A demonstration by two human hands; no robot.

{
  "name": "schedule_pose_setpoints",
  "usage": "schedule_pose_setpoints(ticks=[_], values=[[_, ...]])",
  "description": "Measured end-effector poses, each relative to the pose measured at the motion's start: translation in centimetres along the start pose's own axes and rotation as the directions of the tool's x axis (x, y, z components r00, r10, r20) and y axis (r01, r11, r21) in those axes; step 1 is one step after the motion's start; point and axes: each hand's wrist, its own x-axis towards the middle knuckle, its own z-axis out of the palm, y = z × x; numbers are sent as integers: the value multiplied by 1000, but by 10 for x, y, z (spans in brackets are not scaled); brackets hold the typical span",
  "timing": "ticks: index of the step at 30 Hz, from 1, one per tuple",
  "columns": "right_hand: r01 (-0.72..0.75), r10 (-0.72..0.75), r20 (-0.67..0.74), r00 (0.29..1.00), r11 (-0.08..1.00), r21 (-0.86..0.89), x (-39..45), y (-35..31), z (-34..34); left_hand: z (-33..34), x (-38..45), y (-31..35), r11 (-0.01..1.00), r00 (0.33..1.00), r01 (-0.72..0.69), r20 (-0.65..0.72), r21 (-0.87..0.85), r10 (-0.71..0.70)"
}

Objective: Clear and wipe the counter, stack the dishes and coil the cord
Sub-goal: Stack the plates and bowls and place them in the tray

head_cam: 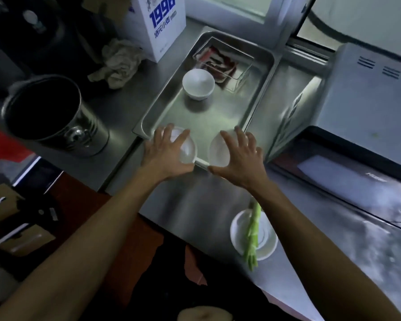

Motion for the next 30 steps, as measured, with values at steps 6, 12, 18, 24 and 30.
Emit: schedule_pose_setpoints(ticks=[6,12,18,24,30], values=[[-109,107,-89,990,994,-12,54,-28,2,-13,59,-39,996,995,-83,55,-33,85],[-206,205,-38,978,978,-13,98,-45,23,-23,103,-61,991,986,-129,99,-18,131],[-259,261,73,963,965,-29,125,-56,49,-18,125,-71,983,975,-178,129,-41,182],[-280,280,151,948,960,-23,148,-62,68,-14,136,-79,976,968,-214,130,-36,217],[-244,250,221,943,968,-55,156,-64,85,-14,136,-82,969,951,-246,188,-20,245]])
